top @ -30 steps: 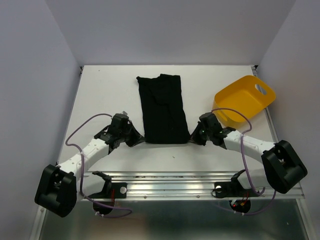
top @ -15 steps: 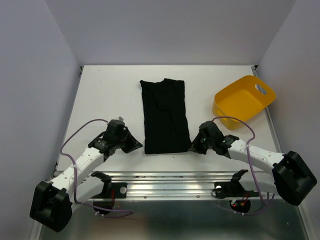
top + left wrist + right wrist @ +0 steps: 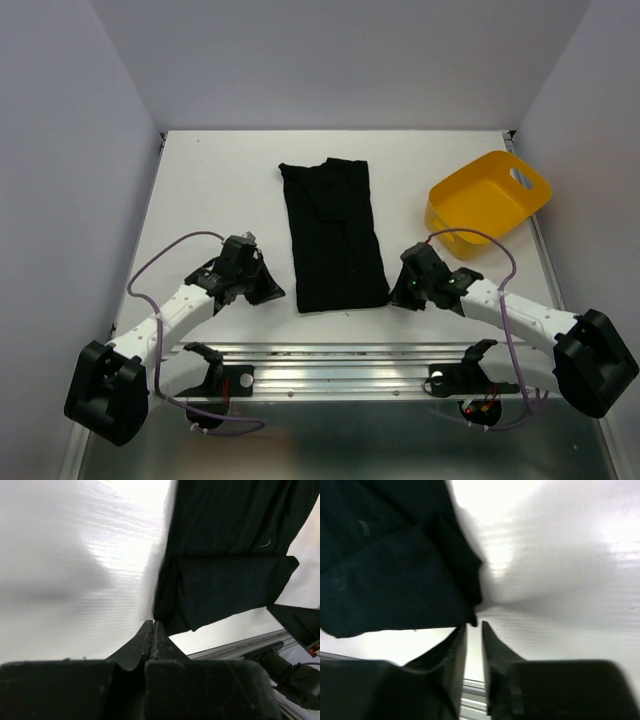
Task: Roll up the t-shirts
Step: Roll the T-shirt to the center of the board.
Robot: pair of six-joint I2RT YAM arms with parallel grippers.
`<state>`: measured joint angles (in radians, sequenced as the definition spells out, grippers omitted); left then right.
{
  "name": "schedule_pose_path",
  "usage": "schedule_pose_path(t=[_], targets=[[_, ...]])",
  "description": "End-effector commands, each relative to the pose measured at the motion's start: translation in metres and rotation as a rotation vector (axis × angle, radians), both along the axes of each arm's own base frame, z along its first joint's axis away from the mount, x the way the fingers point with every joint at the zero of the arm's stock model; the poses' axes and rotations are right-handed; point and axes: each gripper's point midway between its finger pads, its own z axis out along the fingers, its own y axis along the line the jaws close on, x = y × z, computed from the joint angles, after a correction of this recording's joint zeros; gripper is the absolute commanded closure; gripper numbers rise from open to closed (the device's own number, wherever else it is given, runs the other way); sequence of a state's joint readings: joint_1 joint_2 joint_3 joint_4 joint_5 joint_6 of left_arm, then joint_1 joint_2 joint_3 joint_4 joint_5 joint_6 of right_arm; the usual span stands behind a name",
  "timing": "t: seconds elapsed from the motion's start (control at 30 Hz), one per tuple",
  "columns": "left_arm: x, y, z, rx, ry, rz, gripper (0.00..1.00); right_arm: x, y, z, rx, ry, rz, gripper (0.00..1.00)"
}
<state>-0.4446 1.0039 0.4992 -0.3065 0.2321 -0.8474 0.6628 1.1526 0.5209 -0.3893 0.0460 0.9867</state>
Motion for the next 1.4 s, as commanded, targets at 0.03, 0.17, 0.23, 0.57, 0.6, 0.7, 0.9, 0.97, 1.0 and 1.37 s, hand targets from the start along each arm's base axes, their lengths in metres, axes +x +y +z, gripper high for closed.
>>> schedule_pose_path(t=[0.03, 0.17, 0.23, 0.57, 0.6, 0.7, 0.9, 0.97, 1.0, 1.37], targets=[[0.020, -0.025, 0.025, -0.018, -0.090, -0.091, 1.00, 0.049, 0.011, 0.058, -0.049, -0.218, 0.054, 0.87], [0.019, -0.039, 0.022, -0.023, -0.081, -0.122, 1.00, 0.073, 0.032, 0.061, -0.070, -0.230, 0.114, 0.99], [0.020, -0.044, 0.022, -0.023, -0.089, -0.131, 1.00, 0.080, 0.038, 0.057, -0.080, -0.222, 0.129, 0.99], [0.021, -0.054, 0.018, -0.033, -0.084, -0.142, 1.00, 0.072, 0.020, -0.018, -0.212, -0.086, 0.088, 0.99], [0.021, -0.054, 0.017, -0.031, -0.085, -0.144, 1.00, 0.070, 0.019, -0.023, -0.215, -0.070, 0.088, 0.99], [0.022, -0.053, 0.022, -0.033, -0.104, -0.145, 1.00, 0.069, 0.023, -0.017, -0.189, -0.076, 0.086, 0.99], [0.015, -0.046, 0.019, 0.002, -0.107, -0.127, 0.85, 0.084, 0.020, 0.050, -0.119, -0.257, 0.030, 0.99], [0.008, -0.043, 0.011, 0.003, -0.085, -0.115, 0.59, 0.080, 0.012, 0.053, -0.099, -0.262, 0.012, 0.90], [0.006, -0.042, 0.011, -0.002, -0.085, -0.111, 0.51, 0.077, 0.011, 0.059, -0.061, -0.267, 0.008, 0.68], [-0.017, -0.041, -0.016, -0.116, -0.044, -0.055, 0.23, 0.017, 0.019, 0.019, 0.203, -0.104, -0.011, 0.36]])
